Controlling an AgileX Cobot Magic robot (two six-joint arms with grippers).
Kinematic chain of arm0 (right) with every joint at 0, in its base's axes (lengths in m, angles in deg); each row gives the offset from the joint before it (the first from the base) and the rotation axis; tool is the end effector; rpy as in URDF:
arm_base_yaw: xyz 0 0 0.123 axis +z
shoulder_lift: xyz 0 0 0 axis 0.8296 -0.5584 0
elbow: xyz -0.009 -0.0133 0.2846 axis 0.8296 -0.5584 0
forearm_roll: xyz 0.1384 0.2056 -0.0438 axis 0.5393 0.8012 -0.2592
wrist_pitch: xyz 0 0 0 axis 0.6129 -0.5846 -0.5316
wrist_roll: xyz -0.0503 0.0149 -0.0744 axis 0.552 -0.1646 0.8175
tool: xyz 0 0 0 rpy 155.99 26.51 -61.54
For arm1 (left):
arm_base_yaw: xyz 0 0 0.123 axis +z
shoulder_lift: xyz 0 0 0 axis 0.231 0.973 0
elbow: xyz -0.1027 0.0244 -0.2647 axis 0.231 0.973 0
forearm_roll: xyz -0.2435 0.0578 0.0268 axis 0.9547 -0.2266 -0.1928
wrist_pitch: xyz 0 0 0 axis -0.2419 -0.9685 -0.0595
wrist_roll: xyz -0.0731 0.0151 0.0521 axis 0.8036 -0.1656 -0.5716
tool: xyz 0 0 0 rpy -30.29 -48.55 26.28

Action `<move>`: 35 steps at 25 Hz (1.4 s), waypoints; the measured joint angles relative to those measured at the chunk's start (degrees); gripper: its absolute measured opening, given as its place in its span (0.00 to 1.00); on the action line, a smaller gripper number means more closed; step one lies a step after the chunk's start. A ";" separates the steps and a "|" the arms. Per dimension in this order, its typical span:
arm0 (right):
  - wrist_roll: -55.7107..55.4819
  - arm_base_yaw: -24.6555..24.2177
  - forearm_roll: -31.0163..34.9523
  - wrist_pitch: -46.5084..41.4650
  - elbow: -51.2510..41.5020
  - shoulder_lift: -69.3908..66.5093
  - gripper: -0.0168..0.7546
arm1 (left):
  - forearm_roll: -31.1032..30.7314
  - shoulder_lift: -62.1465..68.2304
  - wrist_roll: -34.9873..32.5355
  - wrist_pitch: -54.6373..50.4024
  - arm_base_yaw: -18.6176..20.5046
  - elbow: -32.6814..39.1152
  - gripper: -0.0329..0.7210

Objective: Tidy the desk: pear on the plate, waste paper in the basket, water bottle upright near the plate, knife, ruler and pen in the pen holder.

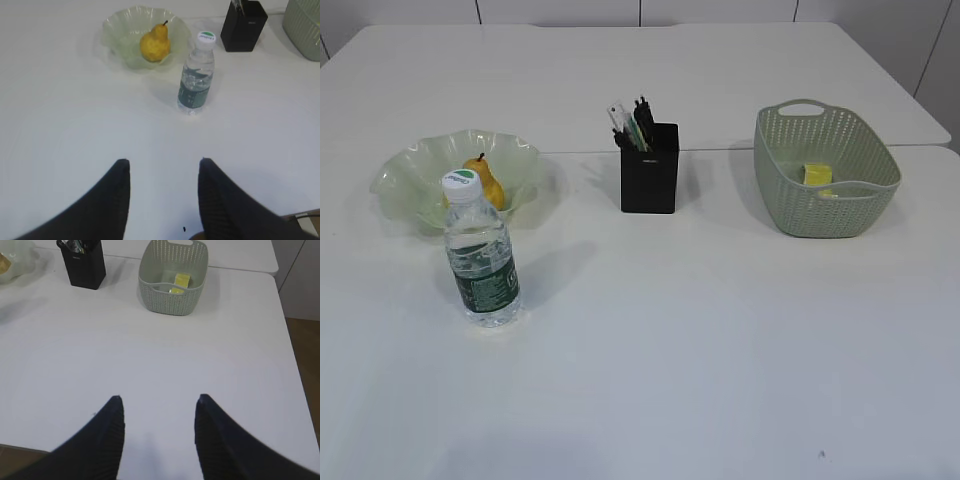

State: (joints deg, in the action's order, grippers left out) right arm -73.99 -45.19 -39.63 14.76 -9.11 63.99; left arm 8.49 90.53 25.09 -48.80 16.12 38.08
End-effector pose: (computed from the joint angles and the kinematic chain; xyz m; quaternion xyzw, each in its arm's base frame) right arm -0.0063 -0.0108 0.3620 -0.0683 0.8738 -0.0055 0.4814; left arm -0.0101 -0.0185 0.3625 0.0230 0.8712 -0.0775 0.4843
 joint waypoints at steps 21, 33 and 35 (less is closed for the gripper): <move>-0.10 0.00 1.02 -0.54 -17.43 16.03 0.47 | -7.51 -14.10 0.03 -0.67 0.00 10.86 0.46; 1.61 0.00 0.41 -0.54 -18.06 16.03 0.47 | -7.77 -14.10 0.03 0.25 0.00 17.23 0.57; 1.61 0.00 0.28 -0.43 -18.31 16.03 0.47 | -7.77 -14.10 0.03 1.66 0.00 17.45 0.61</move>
State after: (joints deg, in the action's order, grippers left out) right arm -72.39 -45.19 -39.35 14.32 -27.42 80.02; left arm 0.72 76.43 25.12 -47.13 16.12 55.53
